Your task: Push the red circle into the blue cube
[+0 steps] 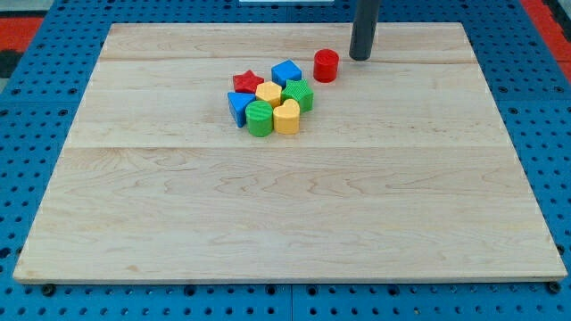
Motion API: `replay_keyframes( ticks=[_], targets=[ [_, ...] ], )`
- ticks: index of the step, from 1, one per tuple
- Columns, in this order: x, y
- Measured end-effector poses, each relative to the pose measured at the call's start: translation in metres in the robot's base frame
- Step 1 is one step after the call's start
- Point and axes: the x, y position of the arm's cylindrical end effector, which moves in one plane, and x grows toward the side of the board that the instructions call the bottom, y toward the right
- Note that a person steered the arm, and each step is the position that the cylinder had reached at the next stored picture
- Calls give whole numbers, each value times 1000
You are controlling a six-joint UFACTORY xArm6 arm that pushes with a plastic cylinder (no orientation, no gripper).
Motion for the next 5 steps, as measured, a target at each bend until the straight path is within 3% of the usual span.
replay_keyframes(
  ticks=[4, 5],
  targets=[
    [25, -57],
    [65, -79]
  ],
)
